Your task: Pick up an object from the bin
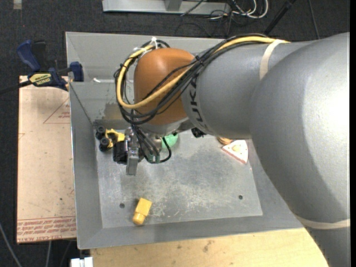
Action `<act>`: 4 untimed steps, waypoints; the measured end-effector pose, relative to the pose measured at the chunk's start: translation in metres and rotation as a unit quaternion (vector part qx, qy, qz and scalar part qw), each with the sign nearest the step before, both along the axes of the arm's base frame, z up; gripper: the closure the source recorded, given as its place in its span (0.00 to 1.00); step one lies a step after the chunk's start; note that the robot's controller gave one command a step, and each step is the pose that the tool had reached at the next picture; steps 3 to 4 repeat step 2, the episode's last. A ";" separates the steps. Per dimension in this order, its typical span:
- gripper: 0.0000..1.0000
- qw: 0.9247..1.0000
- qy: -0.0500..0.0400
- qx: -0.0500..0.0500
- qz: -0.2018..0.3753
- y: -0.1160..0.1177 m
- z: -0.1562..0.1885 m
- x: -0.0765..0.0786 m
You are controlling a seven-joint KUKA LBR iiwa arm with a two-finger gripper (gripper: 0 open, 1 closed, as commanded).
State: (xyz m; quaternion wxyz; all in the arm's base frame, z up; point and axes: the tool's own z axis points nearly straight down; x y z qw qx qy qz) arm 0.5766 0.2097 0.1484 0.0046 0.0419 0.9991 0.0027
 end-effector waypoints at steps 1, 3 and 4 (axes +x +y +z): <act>1.00 1.000 0.008 -0.004 -0.003 0.002 0.034 -0.018; 1.00 1.000 -0.001 0.000 0.002 0.012 0.056 0.025; 1.00 1.000 -0.001 0.000 0.002 0.012 0.056 0.025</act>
Offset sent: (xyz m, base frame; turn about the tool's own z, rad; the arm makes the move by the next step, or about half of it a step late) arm 0.0552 0.0158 0.0443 -0.0104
